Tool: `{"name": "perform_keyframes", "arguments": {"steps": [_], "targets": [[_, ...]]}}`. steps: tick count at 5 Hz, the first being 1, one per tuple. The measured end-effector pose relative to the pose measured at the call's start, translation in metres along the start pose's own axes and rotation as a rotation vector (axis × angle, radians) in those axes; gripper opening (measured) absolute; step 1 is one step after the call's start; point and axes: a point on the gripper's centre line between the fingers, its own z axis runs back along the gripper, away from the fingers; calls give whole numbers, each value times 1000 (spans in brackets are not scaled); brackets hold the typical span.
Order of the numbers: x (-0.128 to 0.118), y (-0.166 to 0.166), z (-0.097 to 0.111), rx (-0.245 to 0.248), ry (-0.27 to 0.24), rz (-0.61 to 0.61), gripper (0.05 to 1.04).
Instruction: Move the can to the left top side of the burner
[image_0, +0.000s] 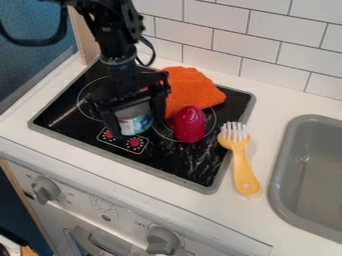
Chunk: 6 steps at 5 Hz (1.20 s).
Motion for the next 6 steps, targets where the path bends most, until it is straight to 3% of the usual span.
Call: {"name": "perform_keyframes", "arguments": {"steps": [3, 6], "targets": [[60, 11, 2, -3, -29, 139, 999], [111, 9, 3, -28, -62, 158, 999]]}}
